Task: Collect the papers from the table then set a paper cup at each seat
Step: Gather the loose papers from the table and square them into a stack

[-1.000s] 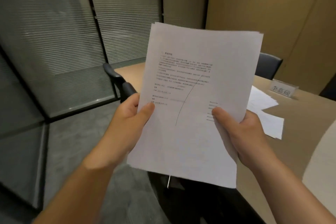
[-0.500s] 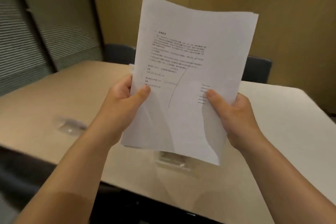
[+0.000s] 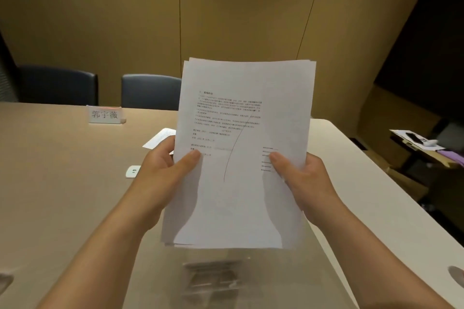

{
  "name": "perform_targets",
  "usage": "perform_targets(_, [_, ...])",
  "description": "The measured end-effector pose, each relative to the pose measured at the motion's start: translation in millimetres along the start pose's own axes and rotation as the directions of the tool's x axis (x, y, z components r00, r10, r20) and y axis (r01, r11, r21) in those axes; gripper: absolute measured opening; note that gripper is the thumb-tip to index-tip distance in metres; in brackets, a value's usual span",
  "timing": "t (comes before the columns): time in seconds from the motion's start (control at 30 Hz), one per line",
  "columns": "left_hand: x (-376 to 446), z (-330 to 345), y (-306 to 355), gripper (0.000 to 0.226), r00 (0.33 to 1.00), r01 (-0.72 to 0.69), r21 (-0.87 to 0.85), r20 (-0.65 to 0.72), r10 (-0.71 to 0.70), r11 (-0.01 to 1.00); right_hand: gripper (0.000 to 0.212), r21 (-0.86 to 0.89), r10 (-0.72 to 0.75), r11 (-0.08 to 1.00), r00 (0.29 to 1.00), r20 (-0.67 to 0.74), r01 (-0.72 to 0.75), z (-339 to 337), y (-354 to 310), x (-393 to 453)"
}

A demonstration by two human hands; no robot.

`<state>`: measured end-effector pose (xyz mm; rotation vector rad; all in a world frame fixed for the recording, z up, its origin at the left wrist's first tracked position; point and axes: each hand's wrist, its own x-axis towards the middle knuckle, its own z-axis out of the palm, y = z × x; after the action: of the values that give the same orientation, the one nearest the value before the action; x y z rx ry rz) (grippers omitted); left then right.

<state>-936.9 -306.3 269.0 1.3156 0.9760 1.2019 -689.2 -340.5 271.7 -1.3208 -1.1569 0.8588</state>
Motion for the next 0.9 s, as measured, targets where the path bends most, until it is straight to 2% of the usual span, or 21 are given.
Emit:
perform_targets(0.2, [78.0, -3.2, -30.5, 0.023, 0.988, 0.068, 0.021, -0.138, -0.065, 0.997, 0.024, 0.004, 0.097, 0.995, 0.981, 0.17, -0.099, 13.1, 17.6, 87.0])
perform_targets(0.37, [149.1, -9.8, -88.6, 0.025, 0.944, 0.207, 0.061, -0.273, -0.183, 0.976, 0.018, 0.006, 0.245, 0.966, 0.93, 0.275, -0.257, 15.6, 73.3, 171.5])
perform_targets(0.53, [193.9, -13.3, -173.7, 0.022, 0.854, 0.435, 0.104, -0.364, -0.373, 0.894, 0.014, -0.186, 0.428, 0.902, 0.866, 0.26, -0.39, 17.9, 175.7, 227.5])
perform_targets(0.63, [208.8, -15.4, -218.4, 0.019, 0.786, 0.551, 0.123, -0.408, -0.464, 0.825, 0.01, -0.457, 0.417, 0.831, 0.898, 0.139, -0.316, 12.9, 242.0, 247.7])
perform_targets(0.7, [214.2, -17.3, -238.2, 0.017, 0.754, 0.598, 0.148, -0.437, -0.49, 0.788, 0.028, -0.659, 0.415, 0.709, 0.904, 0.102, -0.251, 10.0, 275.1, 256.7])
perform_targets(0.77, [218.5, -20.1, -253.7, 0.016, 0.735, 0.635, 0.186, -0.445, -0.511, 0.75, 0.06, -0.805, 0.485, 0.547, 0.871, 0.081, -0.23, 7.9, 301.3, 263.4])
perform_targets(0.83, [221.2, -23.7, -265.8, 0.019, 0.729, 0.658, 0.22, -0.427, -0.535, 0.72, 0.086, -0.889, 0.539, 0.434, 0.833, 0.123, -0.15, 8.0, 320.8, 270.7])
perform_targets(0.9, [220.1, -29.4, -276.2, 0.02, 0.723, 0.671, 0.226, -0.411, -0.556, 0.706, 0.101, -0.921, 0.541, 0.389, 0.812, 0.219, -0.012, 13.8, 336.5, 276.7])
